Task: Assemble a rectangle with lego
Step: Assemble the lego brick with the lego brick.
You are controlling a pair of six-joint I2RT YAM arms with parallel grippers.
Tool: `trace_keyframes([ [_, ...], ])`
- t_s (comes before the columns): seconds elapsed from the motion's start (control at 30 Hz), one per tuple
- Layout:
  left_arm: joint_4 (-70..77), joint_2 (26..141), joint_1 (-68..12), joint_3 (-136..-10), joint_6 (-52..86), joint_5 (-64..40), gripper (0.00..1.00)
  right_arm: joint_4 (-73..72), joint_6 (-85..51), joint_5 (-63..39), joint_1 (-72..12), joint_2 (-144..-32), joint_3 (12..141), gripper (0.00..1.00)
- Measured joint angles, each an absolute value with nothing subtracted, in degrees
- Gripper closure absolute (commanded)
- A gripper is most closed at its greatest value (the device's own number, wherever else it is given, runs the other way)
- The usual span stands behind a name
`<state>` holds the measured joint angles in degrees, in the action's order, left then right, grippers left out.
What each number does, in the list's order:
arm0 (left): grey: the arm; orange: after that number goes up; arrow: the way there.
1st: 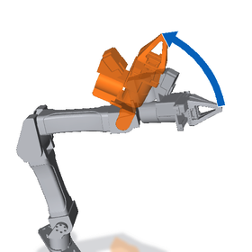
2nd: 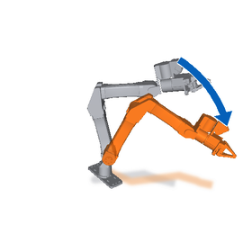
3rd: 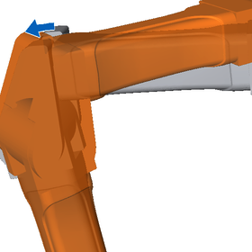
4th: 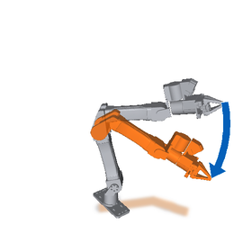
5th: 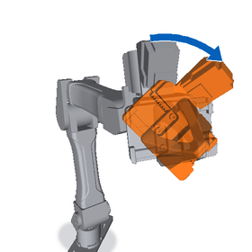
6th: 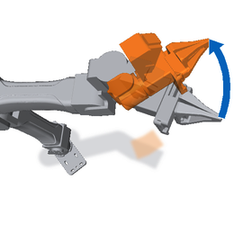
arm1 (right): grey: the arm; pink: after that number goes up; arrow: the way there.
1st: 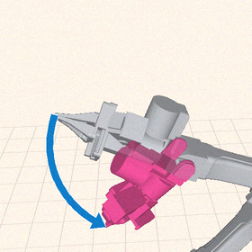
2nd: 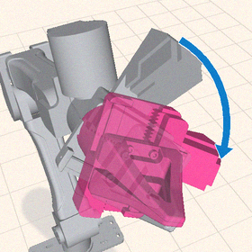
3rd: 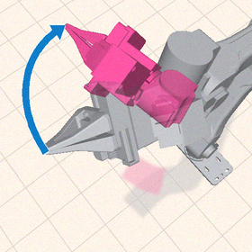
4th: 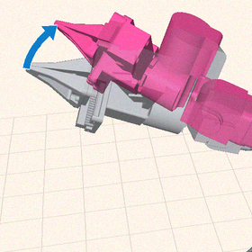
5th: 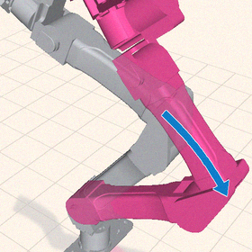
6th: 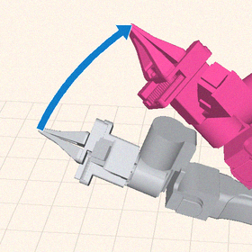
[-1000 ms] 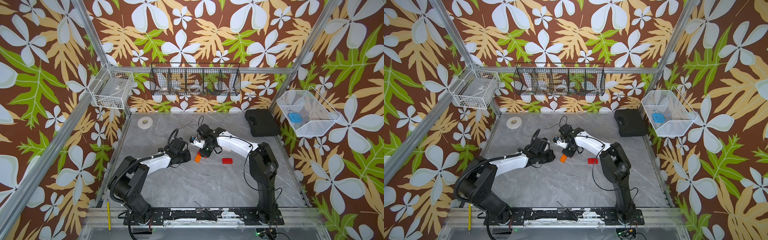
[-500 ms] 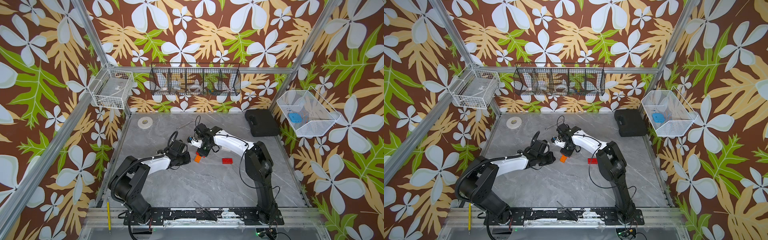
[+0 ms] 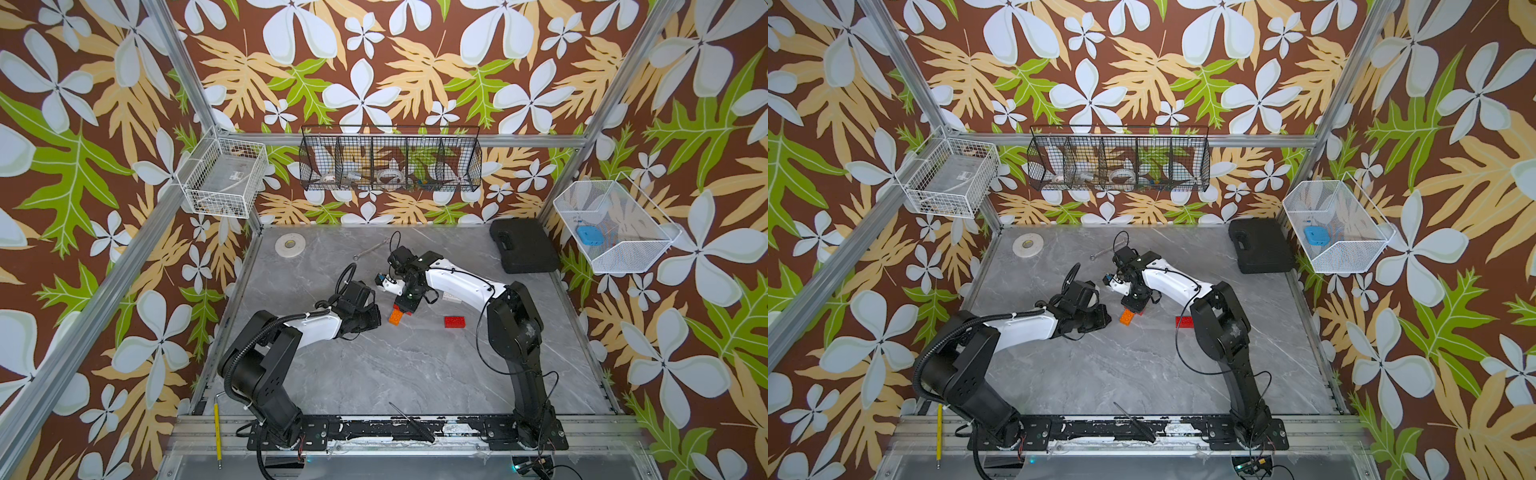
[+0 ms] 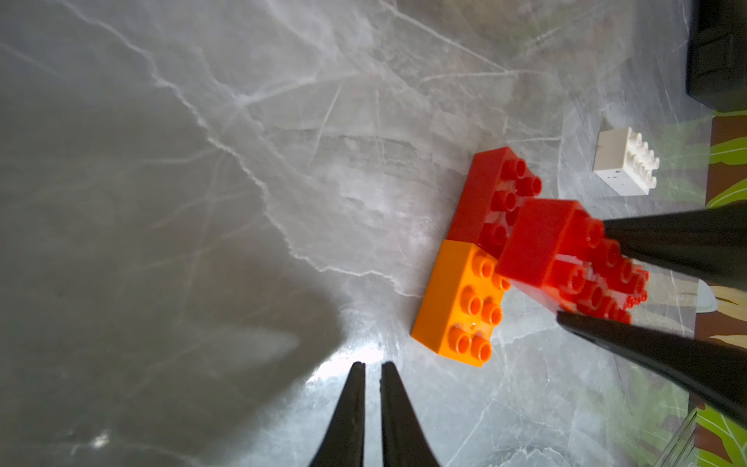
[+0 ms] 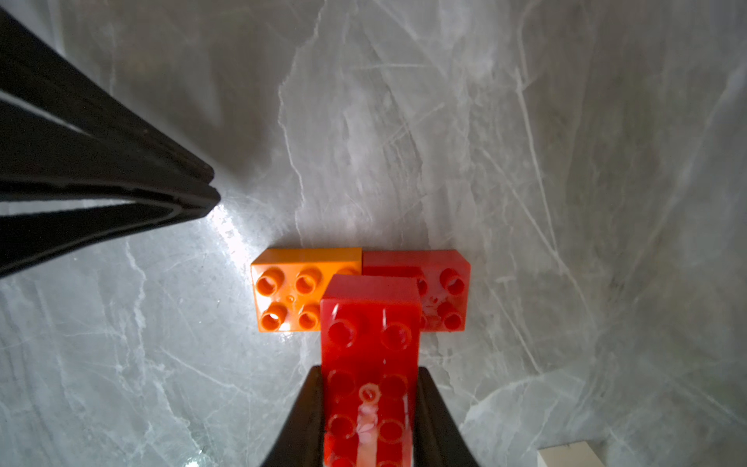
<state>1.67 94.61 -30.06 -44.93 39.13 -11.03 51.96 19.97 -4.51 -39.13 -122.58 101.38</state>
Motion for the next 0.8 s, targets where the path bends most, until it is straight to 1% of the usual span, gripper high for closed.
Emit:
trace_keyframes([
  [0.8, 1.91, 95.37, -30.06, -44.95, 39.13, -12.08, 0.87, 52.62, 21.04, -4.64, -39.13, -124.86, 102.63, 0.87],
])
